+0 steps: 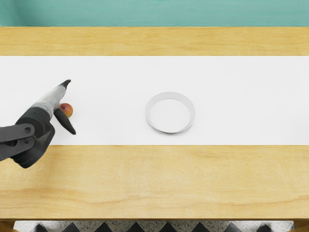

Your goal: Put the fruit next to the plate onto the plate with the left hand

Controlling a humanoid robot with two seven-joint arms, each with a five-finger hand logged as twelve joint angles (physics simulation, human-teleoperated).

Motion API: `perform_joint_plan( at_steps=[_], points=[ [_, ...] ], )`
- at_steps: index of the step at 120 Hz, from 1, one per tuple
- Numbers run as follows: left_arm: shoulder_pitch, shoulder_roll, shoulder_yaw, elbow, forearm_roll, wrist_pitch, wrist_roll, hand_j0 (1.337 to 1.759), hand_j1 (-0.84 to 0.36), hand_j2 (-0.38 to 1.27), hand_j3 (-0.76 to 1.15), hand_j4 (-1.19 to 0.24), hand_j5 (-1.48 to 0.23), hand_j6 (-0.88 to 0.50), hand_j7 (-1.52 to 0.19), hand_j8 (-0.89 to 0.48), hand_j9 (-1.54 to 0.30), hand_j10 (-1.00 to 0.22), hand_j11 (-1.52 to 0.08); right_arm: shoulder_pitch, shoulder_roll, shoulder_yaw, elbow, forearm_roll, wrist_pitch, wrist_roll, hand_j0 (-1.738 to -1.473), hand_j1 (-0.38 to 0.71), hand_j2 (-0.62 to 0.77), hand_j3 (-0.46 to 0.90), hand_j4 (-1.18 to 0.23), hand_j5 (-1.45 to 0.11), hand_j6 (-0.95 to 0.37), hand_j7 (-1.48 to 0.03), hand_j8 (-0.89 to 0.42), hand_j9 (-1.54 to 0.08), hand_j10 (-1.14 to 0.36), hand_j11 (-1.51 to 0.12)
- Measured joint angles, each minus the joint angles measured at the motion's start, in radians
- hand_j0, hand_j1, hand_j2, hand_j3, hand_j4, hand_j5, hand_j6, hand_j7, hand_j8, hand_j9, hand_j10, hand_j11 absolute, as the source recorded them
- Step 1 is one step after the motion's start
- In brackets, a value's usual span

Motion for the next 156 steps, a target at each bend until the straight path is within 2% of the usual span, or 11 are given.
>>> perform_joint_plan(
  at_steps=[30, 56, 63, 77, 93, 128, 156],
  points=[
    [-0.017, 0.014, 0.021, 0.002, 0.011, 0.008, -0.003, 1.658, 0.35, 0.00, 0.00, 0.00, 0.00, 0.00, 0.00, 0.00, 0.00, 0.00, 0.00, 0.000, 0.000, 0.000, 0.000, 0.000, 0.000, 0.000, -1.658, -0.33, 0.00, 0.00, -0.02, -0.02, -0.02, -0.02, -0.02, -0.02, -0.02, -0.02],
    [-0.023, 0.009, 0.071, 0.059, 0.034, 0.009, 0.003, 1.658, 0.32, 0.01, 0.00, -0.02, -0.03, -0.03, -0.03, -0.03, -0.03, -0.02, -0.03, 0.000, 0.000, 0.000, 0.000, 0.000, 0.000, 0.000, -1.658, -0.33, 0.00, 0.00, -0.02, -0.02, -0.02, -0.02, -0.02, -0.02, -0.02, -0.02],
    [-0.033, 0.007, 0.079, 0.068, 0.043, 0.009, 0.004, 1.658, 0.29, 0.01, 0.00, -0.05, -0.07, -0.05, -0.07, -0.05, -0.07, -0.05, -0.07, 0.000, 0.000, 0.000, 0.000, 0.000, 0.000, 0.000, -1.658, -0.33, 0.00, 0.00, -0.02, -0.02, -0.02, -0.02, -0.02, -0.02, -0.02, -0.02],
    [-0.103, 0.006, 0.100, 0.075, 0.052, 0.008, 0.015, 1.658, 0.21, 0.03, 0.00, -0.12, -0.15, -0.12, -0.15, -0.12, -0.15, -0.12, -0.15, 0.000, 0.000, 0.000, 0.000, 0.000, 0.000, 0.000, -1.658, -0.33, 0.00, 0.00, -0.02, -0.02, -0.02, -0.02, -0.02, -0.02, -0.02, -0.02],
    [-0.104, -0.019, 0.118, 0.078, 0.055, 0.000, 0.022, 1.658, 0.13, 0.04, 0.00, -0.19, -0.24, -0.19, -0.24, -0.19, -0.24, -0.19, -0.24, 0.001, 0.000, 0.000, 0.000, 0.000, 0.000, 0.000, -1.658, -0.33, 0.00, 0.00, -0.02, -0.02, -0.02, -0.02, -0.02, -0.02, -0.02, -0.02],
    [-0.103, -0.020, 0.161, 0.079, 0.056, -0.013, 0.024, 1.658, 0.02, 0.06, 0.00, -0.28, -0.36, -0.28, -0.36, -0.28, -0.36, -0.28, -0.36, 0.001, 0.000, 0.000, 0.000, 0.000, 0.000, 0.000, -1.658, -0.33, 0.00, 0.00, -0.02, -0.02, -0.02, -0.02, -0.02, -0.02, -0.02, -0.02],
    [-0.094, -0.021, 0.168, 0.078, 0.056, -0.015, 0.024, 1.658, -0.13, 0.08, 0.00, -0.40, -0.52, -0.40, -0.52, -0.40, -0.52, -0.40, -0.52, 0.001, 0.000, 0.000, 0.000, 0.000, 0.000, 0.000, -1.658, -0.33, 0.00, 0.00, -0.02, -0.02, -0.02, -0.02, -0.02, -0.02, -0.02, -0.02]
  ],
)
